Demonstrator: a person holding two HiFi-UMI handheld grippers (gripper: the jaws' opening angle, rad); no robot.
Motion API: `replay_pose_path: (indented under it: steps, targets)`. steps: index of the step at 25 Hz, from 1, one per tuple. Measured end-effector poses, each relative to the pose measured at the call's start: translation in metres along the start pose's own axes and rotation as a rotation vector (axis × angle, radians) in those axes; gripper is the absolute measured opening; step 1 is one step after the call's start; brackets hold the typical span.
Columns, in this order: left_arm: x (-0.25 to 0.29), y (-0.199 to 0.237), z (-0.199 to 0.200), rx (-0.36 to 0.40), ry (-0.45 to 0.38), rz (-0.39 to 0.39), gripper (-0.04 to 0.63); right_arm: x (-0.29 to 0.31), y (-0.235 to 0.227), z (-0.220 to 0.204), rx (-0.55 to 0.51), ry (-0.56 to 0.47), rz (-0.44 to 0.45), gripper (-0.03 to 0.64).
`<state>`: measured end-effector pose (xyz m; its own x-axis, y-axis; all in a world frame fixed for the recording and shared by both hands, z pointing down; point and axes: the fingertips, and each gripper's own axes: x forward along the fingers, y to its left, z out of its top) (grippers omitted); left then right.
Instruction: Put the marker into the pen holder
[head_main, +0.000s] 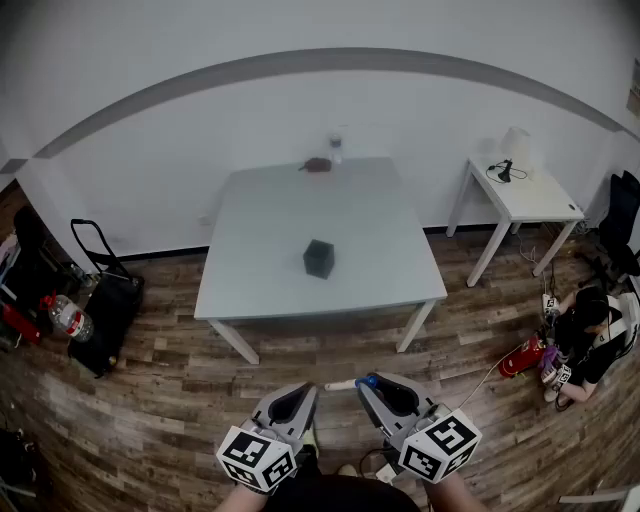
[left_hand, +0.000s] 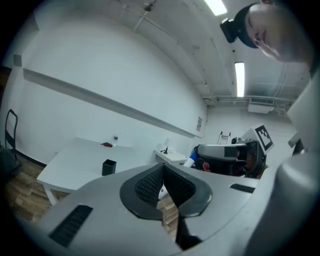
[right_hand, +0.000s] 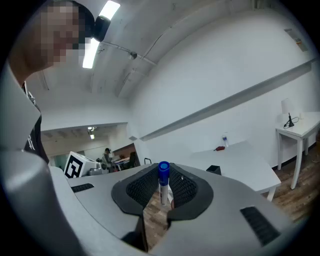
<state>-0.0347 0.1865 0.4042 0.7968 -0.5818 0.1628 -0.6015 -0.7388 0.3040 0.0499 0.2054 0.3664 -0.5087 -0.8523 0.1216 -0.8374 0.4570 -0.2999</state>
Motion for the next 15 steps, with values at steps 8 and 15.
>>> replay_pose_path:
  steps: [8,15]
  targets:
    - [0.042,0.059,0.023,0.008,-0.004,-0.022,0.008,0.067,-0.034,0.01,0.007,0.019,-0.038,0.071]
    - [0.088,0.121,0.051,0.009,0.013,-0.092,0.006,0.137,-0.073,0.025,0.025,0.033,-0.126,0.071]
